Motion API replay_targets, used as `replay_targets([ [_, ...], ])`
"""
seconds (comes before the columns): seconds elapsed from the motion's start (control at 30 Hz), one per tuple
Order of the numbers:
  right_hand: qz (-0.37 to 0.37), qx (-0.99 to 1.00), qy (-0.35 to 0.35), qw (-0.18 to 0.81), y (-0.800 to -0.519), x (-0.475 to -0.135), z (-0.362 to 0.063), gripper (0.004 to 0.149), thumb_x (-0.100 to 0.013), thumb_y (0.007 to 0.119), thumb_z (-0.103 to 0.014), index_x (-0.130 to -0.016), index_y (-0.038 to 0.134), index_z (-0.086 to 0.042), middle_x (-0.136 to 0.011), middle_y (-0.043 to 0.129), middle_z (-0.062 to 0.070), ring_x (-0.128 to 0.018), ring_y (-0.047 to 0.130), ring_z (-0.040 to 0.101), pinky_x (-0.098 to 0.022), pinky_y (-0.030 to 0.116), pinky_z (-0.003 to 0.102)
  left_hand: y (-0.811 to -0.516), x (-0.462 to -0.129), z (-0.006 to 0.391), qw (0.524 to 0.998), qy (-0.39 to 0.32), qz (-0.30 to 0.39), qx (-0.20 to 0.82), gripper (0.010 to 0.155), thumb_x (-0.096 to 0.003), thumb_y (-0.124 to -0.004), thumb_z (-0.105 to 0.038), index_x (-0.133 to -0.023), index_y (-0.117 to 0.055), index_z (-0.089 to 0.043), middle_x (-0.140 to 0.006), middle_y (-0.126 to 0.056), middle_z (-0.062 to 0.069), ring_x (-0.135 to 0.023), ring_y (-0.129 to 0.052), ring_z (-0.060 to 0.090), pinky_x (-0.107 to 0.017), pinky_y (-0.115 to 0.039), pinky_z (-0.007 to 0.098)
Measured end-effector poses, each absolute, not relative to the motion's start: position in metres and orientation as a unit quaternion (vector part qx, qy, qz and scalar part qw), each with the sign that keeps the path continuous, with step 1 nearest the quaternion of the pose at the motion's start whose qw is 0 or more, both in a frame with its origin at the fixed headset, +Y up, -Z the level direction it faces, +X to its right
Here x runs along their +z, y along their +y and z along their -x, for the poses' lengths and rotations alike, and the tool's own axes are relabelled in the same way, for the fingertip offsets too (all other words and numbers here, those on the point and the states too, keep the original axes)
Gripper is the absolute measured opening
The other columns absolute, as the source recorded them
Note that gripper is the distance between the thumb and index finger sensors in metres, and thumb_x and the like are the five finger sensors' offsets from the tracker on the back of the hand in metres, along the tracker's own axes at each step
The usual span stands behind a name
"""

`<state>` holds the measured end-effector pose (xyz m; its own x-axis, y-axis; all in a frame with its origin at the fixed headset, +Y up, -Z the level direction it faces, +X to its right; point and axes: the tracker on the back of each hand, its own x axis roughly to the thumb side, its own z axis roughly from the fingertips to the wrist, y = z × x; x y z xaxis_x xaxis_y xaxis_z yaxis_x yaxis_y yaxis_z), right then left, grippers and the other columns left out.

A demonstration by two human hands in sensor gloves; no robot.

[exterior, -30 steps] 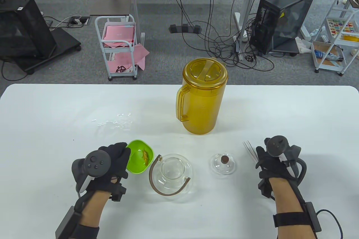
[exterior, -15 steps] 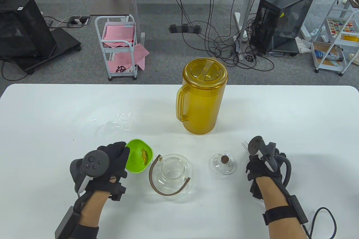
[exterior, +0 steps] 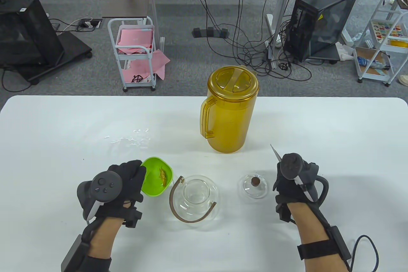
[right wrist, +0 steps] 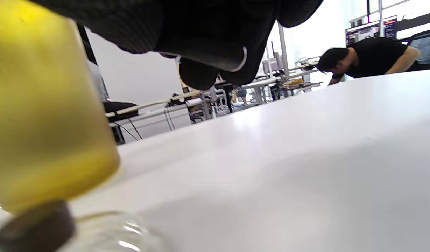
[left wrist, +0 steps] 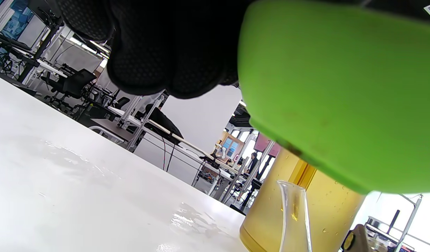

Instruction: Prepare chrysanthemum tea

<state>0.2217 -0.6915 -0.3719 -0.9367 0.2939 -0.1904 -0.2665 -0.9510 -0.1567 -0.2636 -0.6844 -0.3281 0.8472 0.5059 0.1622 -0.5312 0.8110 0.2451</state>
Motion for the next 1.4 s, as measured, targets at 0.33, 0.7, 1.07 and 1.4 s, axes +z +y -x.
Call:
replay_targets([
  [0.33, -0.078, 0.973, -0.12, 0.179, -0.621, -0.352, -0.151, 0.048, -0.059, 0.061, -0.04, -0.103, 0.053, -0.022, -0.088, 0.075, 0.002, -0.089, 0.081, 0.029, -0.077, 0.042, 0.068, -0.684, -0.328, 0.261, 0.953, -0.052, -0.147, 0.259, 0.043, -0.0561, -0.08, -0.047, -0.088, -0.087, -0.02, -0.067, -0.103, 0.006, -0.065, -0.095, 0.034, -0.071, -0.059, 0.067],
  [0.7, -0.258, 0.959, -0.097, 0.067, -0.586, -0.318, -0.044, 0.05, -0.06, 0.071, -0.044, -0.105, 0.064, -0.024, -0.084, 0.082, 0.0, -0.091, 0.081, 0.029, -0.077, 0.043, 0.068, -0.683, -0.325, 0.259, 0.956, -0.053, -0.154, 0.242, 0.043, -0.0561, -0.08, -0.047, -0.087, -0.087, -0.019, -0.067, -0.103, 0.006, -0.064, -0.095, 0.034, -0.071, -0.059, 0.067],
  [1.07, -0.285, 0.954, -0.072, -0.066, -0.608, -0.303, 0.024, 0.049, -0.059, 0.075, -0.045, -0.104, 0.07, -0.024, -0.081, 0.085, -0.001, -0.089, 0.084, 0.028, -0.077, 0.046, 0.067, -0.679, -0.322, 0.256, 0.959, -0.052, -0.17, 0.221, 0.043, -0.056, -0.08, -0.047, -0.087, -0.088, -0.019, -0.066, -0.103, 0.006, -0.064, -0.095, 0.034, -0.071, -0.058, 0.067],
  [1.4, -0.261, 0.955, -0.09, -0.111, -0.617, -0.297, 0.041, 0.048, -0.058, 0.077, -0.045, -0.101, 0.074, -0.024, -0.078, 0.087, -0.002, -0.087, 0.086, 0.028, -0.077, 0.046, 0.067, -0.679, -0.321, 0.255, 0.962, -0.046, -0.168, 0.211, 0.043, -0.0561, -0.081, -0.047, -0.087, -0.088, -0.018, -0.065, -0.103, 0.007, -0.063, -0.095, 0.035, -0.071, -0.058, 0.068],
])
